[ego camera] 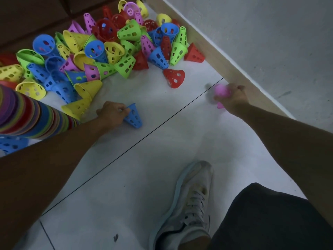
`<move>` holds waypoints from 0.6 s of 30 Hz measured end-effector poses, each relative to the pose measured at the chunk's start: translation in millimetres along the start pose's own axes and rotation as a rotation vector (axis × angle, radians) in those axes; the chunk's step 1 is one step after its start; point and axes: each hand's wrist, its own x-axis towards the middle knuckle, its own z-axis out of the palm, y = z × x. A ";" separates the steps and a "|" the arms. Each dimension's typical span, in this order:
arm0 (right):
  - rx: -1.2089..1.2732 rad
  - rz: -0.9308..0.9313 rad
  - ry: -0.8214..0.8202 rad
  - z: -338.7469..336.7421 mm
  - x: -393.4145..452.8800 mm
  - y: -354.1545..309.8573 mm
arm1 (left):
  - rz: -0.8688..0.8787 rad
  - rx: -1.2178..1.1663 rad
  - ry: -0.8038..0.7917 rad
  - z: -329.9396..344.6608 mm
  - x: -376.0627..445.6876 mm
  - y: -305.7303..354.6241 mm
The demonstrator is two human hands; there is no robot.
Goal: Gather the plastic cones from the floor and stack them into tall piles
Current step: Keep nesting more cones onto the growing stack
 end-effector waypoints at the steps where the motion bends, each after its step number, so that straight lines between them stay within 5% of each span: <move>1: 0.025 0.009 -0.018 2.2 -0.6 0.1 | 0.001 -0.004 -0.011 1.1 1.0 -2.7; 7: 0.114 0.021 -0.051 2.4 -6.1 -16.6 | 0.036 -0.103 -0.066 -3.1 2.0 -8.4; 18: 0.163 -0.258 -0.129 -37.3 -43.2 -119.5 | 0.342 0.026 0.001 -89.7 -49.1 78.6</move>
